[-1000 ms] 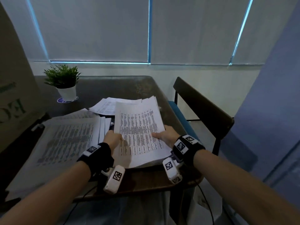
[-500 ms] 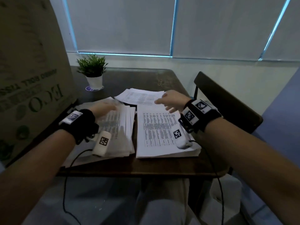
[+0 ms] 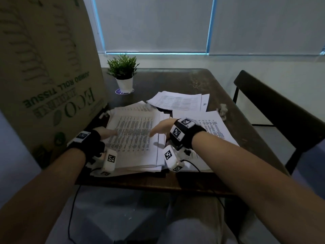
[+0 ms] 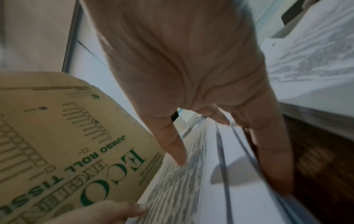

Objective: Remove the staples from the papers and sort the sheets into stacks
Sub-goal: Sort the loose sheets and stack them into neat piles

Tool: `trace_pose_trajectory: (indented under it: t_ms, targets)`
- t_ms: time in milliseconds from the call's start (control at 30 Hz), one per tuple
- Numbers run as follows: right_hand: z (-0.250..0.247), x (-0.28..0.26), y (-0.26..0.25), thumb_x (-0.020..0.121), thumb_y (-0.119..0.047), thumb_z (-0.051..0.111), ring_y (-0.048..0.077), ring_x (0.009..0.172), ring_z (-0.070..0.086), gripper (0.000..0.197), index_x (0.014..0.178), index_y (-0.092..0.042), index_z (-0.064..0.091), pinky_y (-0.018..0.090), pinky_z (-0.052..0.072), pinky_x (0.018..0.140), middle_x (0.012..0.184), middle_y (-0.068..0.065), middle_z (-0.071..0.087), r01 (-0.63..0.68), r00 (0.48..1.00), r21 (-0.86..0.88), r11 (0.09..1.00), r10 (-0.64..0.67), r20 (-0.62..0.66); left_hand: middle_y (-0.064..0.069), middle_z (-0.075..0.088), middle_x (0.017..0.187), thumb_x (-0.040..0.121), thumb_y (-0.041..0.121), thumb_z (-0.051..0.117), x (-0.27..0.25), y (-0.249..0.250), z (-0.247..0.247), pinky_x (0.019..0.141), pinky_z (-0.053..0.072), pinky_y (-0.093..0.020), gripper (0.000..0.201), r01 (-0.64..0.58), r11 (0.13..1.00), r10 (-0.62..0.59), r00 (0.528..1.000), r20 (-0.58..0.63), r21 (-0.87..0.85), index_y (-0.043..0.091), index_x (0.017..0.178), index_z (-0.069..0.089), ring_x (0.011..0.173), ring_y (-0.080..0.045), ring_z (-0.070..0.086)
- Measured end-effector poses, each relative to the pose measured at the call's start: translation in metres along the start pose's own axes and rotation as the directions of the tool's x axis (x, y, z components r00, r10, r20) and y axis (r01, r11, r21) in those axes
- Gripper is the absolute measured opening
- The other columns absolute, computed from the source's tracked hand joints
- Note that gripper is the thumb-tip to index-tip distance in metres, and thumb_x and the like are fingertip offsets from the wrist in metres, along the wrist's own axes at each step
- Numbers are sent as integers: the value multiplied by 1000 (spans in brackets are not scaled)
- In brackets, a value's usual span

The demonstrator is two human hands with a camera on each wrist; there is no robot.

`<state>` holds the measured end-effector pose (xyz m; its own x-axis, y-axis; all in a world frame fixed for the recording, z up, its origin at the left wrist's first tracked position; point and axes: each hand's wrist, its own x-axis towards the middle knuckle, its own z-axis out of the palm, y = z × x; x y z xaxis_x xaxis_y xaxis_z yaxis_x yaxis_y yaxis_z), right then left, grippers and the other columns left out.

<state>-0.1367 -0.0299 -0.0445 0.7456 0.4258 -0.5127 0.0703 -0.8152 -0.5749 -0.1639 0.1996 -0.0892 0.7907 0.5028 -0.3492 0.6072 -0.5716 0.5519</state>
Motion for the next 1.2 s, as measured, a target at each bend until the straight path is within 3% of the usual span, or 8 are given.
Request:
trace_pose_trajectory:
  t_ms: [200, 400, 567, 667, 833, 1000, 1100, 1200]
  targets:
    - [7, 9, 15, 95, -27, 64, 20, 77, 57, 42, 130, -6, 53, 25, 49, 61, 103, 6, 61, -40, 992, 5, 999, 41, -121, -19, 59, 119, 84, 7, 69, 2, -18, -8, 79, 43, -35, 38, -146, 980, 131, 984, -120, -134, -9, 115, 56, 105, -36, 58]
    - [7, 20, 29, 88, -32, 72, 33, 121, 56, 74, 146, -2, 36, 40, 49, 102, 142, 21, 46, 10, 981, 473, 881, 82, -174, -12, 60, 93, 87, 10, 65, -16, -25, -29, 62, 47, -30, 15, -432, 810, 342, 897, -278, -397, 7, 93, 52, 70, -18, 57]
    - [4, 16, 27, 74, -26, 83, 31, 115, 62, 62, 127, -4, 59, 45, 47, 103, 124, 16, 65, 271, 961, 826, 494, -98, -257, -14, 65, 99, 89, 11, 63, -28, -12, -41, 59, 55, -30, 11, -479, 570, 310, 878, -366, -667, 7, 98, 58, 66, -14, 67]
    - [-18, 5, 16, 87, -5, 69, 33, 101, 68, 34, 120, 0, 60, 47, 54, 93, 107, 18, 70, 538, 843, 798, 271, -168, -511, -13, 65, 116, 92, 20, 59, -37, 6, -47, 86, 53, -47, 32, -584, 530, 456, 808, -374, -615, 8, 122, 55, 94, -23, 67]
    - [-50, -26, -2, 93, -9, 63, 20, 103, 66, 32, 123, -12, 53, 32, 56, 86, 113, 8, 66, 746, 664, 581, 326, -290, -689, -1, 57, 131, 96, 31, 51, -56, 41, -45, 103, 44, -44, 44, -783, 368, 568, 616, -545, -501, 17, 137, 44, 119, -16, 56]
    - [-54, -35, 14, 74, -20, 84, 15, 111, 65, 69, 133, -6, 52, 32, 51, 100, 120, 4, 68, 689, 720, 530, 495, -377, -583, 2, 62, 120, 80, 66, 56, -64, 47, -38, 91, 51, -39, 49, -677, 311, 440, 724, -531, -666, 32, 115, 58, 110, -19, 61]
    - [-43, -33, 13, 70, -23, 86, 19, 118, 61, 74, 134, -5, 53, 44, 39, 112, 123, 4, 68, 667, 736, 562, 490, -318, -597, -1, 66, 109, 79, 61, 60, -69, 58, -27, 88, 53, -43, 46, -740, 350, 456, 670, -585, -574, 26, 108, 61, 101, -18, 64]
    - [-43, -39, 1, 83, -21, 76, 17, 119, 50, 75, 142, 0, 34, 27, 33, 106, 118, 2, 58, 680, 712, 580, 449, -215, -668, 9, 63, 105, 82, 42, 68, -89, 80, -28, 84, 52, -28, 49, -784, 234, 459, 611, -646, -575, 20, 122, 50, 97, -6, 63]
